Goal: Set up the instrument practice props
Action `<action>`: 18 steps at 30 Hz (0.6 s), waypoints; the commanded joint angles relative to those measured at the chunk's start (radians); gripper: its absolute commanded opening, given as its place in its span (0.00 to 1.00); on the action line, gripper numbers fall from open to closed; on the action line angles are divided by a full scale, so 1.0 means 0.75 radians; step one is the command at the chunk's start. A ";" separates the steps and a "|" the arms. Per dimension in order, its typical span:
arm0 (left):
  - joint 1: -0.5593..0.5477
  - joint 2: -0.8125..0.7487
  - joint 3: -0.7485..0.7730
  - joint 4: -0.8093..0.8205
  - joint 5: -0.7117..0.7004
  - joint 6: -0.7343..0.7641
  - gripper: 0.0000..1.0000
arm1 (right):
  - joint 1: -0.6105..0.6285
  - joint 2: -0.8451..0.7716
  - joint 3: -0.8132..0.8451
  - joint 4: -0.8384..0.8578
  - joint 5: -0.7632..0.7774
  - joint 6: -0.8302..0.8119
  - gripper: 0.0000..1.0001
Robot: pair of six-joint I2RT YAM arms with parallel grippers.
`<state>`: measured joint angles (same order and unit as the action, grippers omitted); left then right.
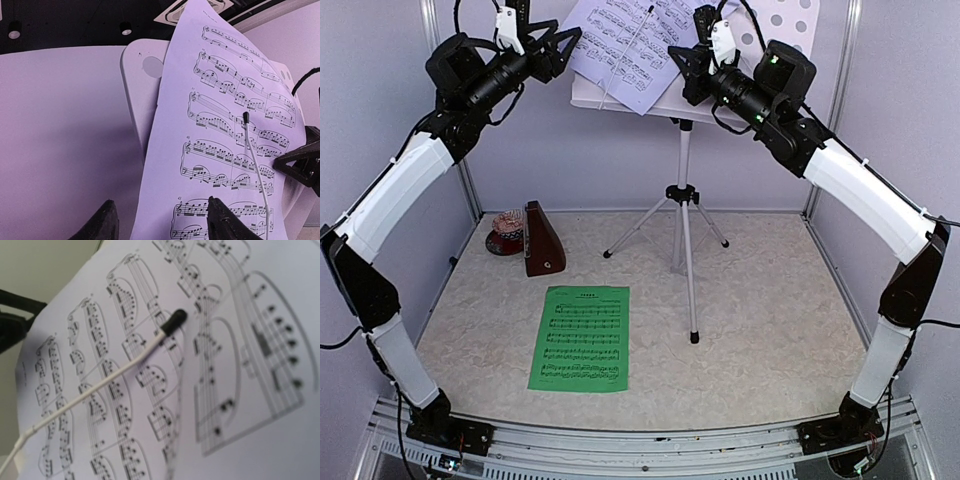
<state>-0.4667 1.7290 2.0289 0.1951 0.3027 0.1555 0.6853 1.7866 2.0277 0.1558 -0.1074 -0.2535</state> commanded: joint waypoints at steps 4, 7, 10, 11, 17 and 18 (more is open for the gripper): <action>0.007 -0.010 -0.003 -0.054 0.106 0.011 0.32 | 0.009 -0.048 -0.017 0.033 0.043 -0.022 0.01; 0.008 -0.030 -0.038 -0.039 0.107 0.008 0.17 | 0.009 -0.047 -0.017 0.039 0.050 -0.027 0.01; 0.007 -0.049 -0.075 -0.020 0.100 0.000 0.04 | 0.009 -0.043 -0.012 0.049 0.059 -0.034 0.01; 0.007 -0.058 -0.092 -0.010 0.098 -0.007 0.00 | 0.009 -0.041 -0.009 0.055 0.064 -0.035 0.01; -0.001 -0.119 -0.271 0.091 0.080 -0.064 0.00 | 0.009 -0.026 -0.002 0.085 0.085 -0.041 0.00; -0.002 -0.134 -0.311 0.118 0.070 -0.075 0.00 | 0.009 -0.024 -0.002 0.091 0.091 -0.042 0.00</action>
<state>-0.4675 1.6867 1.8793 0.2115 0.3679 0.1345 0.6857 1.7840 2.0232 0.1722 -0.0837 -0.2733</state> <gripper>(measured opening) 0.011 0.007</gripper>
